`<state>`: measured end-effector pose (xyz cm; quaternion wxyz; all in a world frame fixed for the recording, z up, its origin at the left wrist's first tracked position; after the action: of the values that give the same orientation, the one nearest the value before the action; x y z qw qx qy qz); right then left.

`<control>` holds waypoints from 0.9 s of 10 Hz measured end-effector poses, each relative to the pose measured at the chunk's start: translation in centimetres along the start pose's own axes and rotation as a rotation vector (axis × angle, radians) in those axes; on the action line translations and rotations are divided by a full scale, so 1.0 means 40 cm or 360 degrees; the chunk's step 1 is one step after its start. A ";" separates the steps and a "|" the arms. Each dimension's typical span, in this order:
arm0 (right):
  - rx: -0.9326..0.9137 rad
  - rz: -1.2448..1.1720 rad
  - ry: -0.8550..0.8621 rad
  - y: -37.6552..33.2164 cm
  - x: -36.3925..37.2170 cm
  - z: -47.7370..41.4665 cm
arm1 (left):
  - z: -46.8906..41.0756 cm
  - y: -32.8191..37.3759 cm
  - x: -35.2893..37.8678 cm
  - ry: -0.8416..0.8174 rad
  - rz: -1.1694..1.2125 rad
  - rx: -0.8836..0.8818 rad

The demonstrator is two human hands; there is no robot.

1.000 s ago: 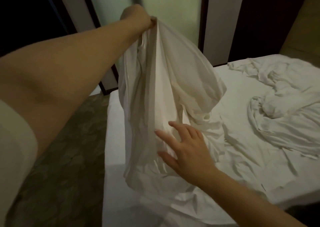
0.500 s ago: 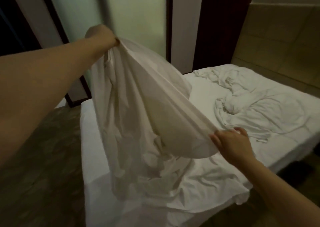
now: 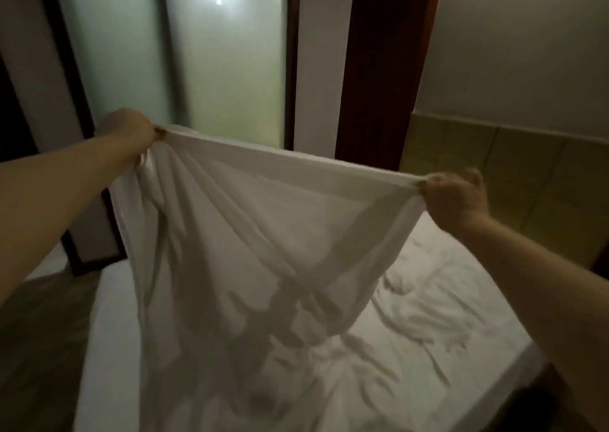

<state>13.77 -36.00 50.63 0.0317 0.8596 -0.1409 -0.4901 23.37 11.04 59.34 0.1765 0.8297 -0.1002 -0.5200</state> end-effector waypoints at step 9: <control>-0.0709 -0.0357 -0.1979 -0.215 0.550 0.839 | 0.512 -0.294 0.450 -0.0937 -0.0263 0.0240</control>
<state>-2.44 -30.97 13.25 0.0701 0.3996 0.0619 -0.9119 12.65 11.69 31.64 0.0350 0.6597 -0.1175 -0.7415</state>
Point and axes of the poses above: each hand's wrist, its own z-axis away from the middle knuckle, its own x-axis out of the palm, y = z × x, the point moved 3 cm from there along -z, towards the middle knuckle, and after that the axes turned 8 degrees about -z, right-handed, at the moved point
